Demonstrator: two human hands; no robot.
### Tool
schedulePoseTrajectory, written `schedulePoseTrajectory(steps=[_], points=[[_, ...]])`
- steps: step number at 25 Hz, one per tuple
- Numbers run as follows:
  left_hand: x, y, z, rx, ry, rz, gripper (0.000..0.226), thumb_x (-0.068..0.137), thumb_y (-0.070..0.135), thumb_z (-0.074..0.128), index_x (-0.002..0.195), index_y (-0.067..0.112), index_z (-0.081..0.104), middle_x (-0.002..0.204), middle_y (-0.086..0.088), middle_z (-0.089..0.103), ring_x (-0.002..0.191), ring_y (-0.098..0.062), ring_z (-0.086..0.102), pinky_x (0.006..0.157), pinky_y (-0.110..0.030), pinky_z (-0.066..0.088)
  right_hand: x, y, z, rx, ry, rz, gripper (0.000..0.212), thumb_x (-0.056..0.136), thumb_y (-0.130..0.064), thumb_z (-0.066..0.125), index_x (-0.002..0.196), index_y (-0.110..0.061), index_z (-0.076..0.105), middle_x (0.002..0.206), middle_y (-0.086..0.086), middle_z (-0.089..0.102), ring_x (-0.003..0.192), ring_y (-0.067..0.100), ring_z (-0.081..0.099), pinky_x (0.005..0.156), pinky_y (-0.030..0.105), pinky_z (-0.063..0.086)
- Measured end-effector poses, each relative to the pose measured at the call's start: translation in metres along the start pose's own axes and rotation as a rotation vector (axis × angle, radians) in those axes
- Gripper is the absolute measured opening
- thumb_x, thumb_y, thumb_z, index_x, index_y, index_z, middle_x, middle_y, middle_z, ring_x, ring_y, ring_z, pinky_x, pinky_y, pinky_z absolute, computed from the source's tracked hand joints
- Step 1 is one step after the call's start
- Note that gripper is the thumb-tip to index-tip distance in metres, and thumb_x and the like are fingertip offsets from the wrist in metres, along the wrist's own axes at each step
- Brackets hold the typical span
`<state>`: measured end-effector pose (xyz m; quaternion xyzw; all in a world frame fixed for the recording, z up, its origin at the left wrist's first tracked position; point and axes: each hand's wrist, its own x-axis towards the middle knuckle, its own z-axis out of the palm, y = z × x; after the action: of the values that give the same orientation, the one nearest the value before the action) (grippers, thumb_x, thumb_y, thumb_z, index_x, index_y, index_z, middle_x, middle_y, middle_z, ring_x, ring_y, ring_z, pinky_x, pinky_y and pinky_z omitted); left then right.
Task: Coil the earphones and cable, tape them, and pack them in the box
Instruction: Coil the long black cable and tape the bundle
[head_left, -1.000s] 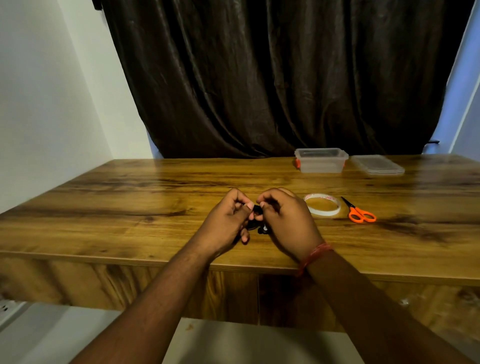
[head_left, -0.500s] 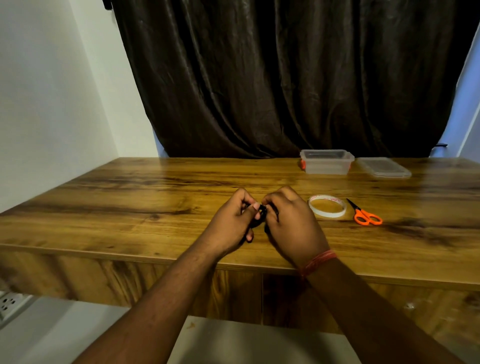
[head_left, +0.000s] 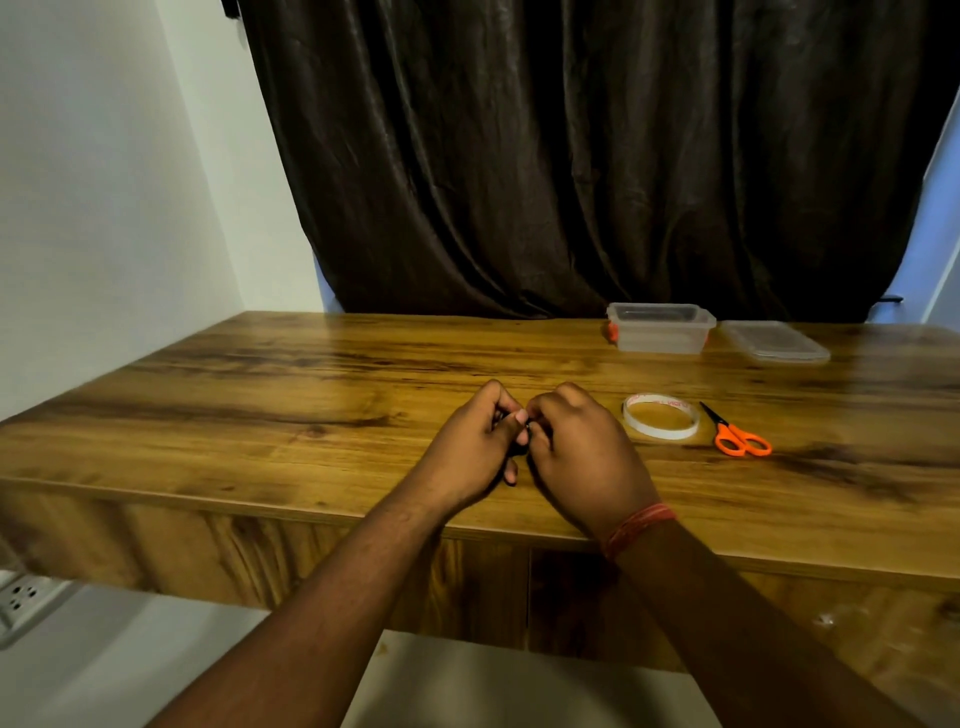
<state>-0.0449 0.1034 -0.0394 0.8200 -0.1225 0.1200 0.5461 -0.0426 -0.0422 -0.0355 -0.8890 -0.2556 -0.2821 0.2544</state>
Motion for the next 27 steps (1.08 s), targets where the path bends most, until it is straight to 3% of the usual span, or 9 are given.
schedulePoseTrajectory(steps=[4,7,10,16,19,21,25,27], points=[[0.004,-0.006,0.001,-0.123,0.008,-0.014,0.013,0.102,0.015,0.047,0.091,0.008,0.046,0.082,-0.013,0.063,0.047,-0.021,0.051,0.054,-0.036,0.043,0.002,0.001,0.000,0.075,-0.025,-0.016,0.012,0.093,-0.018,0.056,0.102,-0.017,0.064,0.099,-0.003,0.052,0.083,0.011,0.048,0.070,0.025,0.037],[0.007,-0.012,0.001,-0.173,0.016,-0.011,0.014,0.101,0.015,0.047,0.087,0.014,0.047,0.091,-0.021,0.067,0.046,-0.022,0.049,0.054,-0.038,0.042,0.004,0.000,0.002,0.114,-0.017,-0.003,0.011,0.092,-0.022,0.059,0.101,-0.019,0.064,0.097,-0.005,0.052,0.084,0.010,0.050,0.073,0.029,0.043],[0.008,-0.012,0.001,-0.232,0.033,-0.010,0.016,0.101,0.014,0.048,0.085,0.018,0.048,0.093,-0.026,0.067,0.046,-0.022,0.049,0.051,-0.037,0.041,0.004,0.000,0.002,0.154,0.000,0.001,0.012,0.091,-0.027,0.062,0.102,-0.021,0.062,0.096,-0.011,0.047,0.083,0.004,0.047,0.074,0.023,0.038],[0.005,-0.004,-0.001,-0.394,0.073,-0.034,0.014,0.101,0.007,0.047,0.088,0.012,0.048,0.077,-0.010,0.059,0.050,-0.013,0.051,0.049,-0.029,0.043,0.001,0.000,0.000,0.150,-0.008,-0.068,0.031,0.085,-0.041,0.065,0.111,-0.024,0.061,0.103,-0.010,0.050,0.097,0.011,0.053,0.079,0.029,0.045],[0.003,-0.001,-0.004,-0.474,0.058,-0.031,0.013,0.101,0.004,0.045,0.090,0.009,0.047,0.074,-0.008,0.059,0.045,-0.009,0.049,0.045,-0.024,0.043,0.001,0.002,0.000,0.119,0.026,-0.121,0.031,0.081,-0.031,0.066,0.110,-0.022,0.060,0.109,-0.007,0.048,0.104,0.014,0.049,0.085,0.031,0.044],[0.003,-0.001,-0.006,-0.537,0.039,-0.024,0.012,0.101,0.004,0.045,0.091,0.009,0.047,0.073,-0.008,0.059,0.044,-0.011,0.046,0.045,-0.026,0.042,0.002,0.003,-0.001,0.224,-0.012,-0.111,0.033,0.079,-0.018,0.066,0.111,-0.022,0.057,0.114,-0.007,0.051,0.106,0.012,0.050,0.086,0.029,0.045],[0.003,0.001,-0.009,-0.646,0.006,-0.052,0.014,0.101,0.005,0.044,0.089,0.011,0.046,0.074,-0.009,0.057,0.047,-0.010,0.038,0.045,-0.025,0.038,0.003,0.006,-0.001,0.438,-0.056,-0.057,0.038,0.081,-0.001,0.064,0.112,-0.023,0.058,0.113,-0.008,0.057,0.107,0.002,0.054,0.086,0.010,0.041],[0.001,0.004,-0.010,-0.709,-0.039,-0.065,0.014,0.100,0.004,0.043,0.087,0.011,0.046,0.072,-0.009,0.056,0.046,-0.007,0.036,0.043,-0.023,0.036,0.004,0.007,-0.001,0.459,-0.034,-0.051,0.032,0.084,-0.001,0.064,0.108,-0.022,0.059,0.110,-0.009,0.059,0.104,-0.001,0.054,0.085,0.008,0.041]])
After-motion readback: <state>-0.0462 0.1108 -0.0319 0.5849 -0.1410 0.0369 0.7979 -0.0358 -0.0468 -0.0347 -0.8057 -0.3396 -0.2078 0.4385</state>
